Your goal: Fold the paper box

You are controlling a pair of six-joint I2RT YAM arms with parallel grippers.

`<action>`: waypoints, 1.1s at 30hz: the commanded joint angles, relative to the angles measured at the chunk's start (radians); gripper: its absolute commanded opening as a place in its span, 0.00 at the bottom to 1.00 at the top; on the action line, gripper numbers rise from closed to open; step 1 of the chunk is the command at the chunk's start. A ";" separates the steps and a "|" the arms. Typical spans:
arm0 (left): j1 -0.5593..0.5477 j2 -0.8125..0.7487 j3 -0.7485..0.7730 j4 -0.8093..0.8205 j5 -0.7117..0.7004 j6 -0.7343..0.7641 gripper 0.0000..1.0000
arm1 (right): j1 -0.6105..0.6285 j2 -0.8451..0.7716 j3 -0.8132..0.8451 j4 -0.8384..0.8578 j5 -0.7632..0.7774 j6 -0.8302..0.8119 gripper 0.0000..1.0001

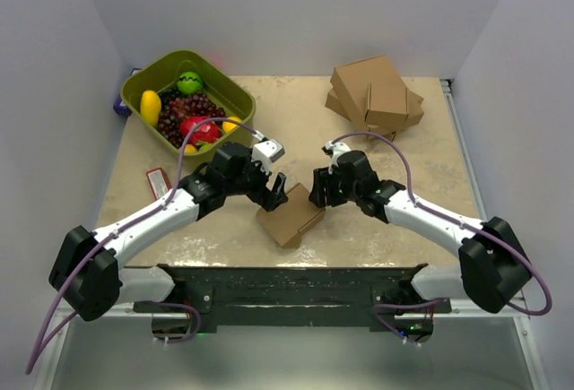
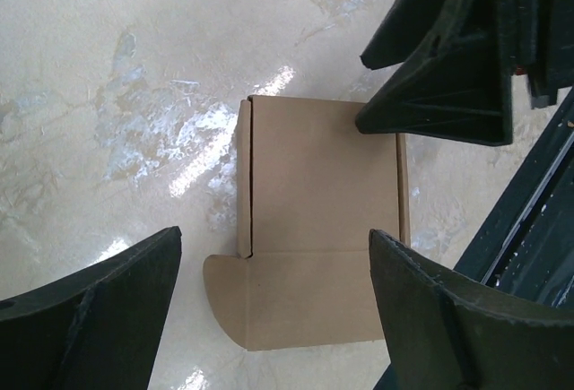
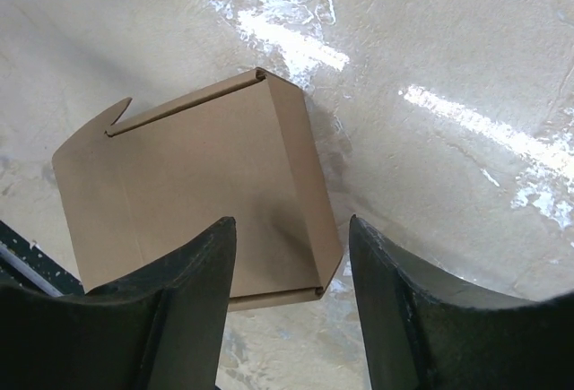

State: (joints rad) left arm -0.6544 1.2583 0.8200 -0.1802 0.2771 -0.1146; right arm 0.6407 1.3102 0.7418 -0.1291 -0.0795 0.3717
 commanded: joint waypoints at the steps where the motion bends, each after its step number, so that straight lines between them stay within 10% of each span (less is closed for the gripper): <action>1: 0.007 -0.030 -0.007 0.038 0.045 0.027 0.86 | -0.030 0.030 0.027 0.074 -0.060 -0.022 0.55; 10: 0.009 -0.036 -0.009 0.041 0.063 0.032 0.85 | -0.072 0.119 0.016 0.118 -0.098 -0.013 0.46; 14: 0.009 -0.042 -0.012 0.042 0.073 0.030 0.85 | -0.098 0.165 0.010 0.123 -0.104 -0.005 0.27; 33: 0.009 -0.129 -0.038 0.090 0.054 0.020 0.91 | -0.167 0.267 0.018 0.151 -0.174 -0.004 0.26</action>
State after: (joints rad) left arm -0.6544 1.1820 0.8005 -0.1581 0.3386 -0.1085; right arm 0.4847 1.5864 0.7479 0.0105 -0.2314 0.3756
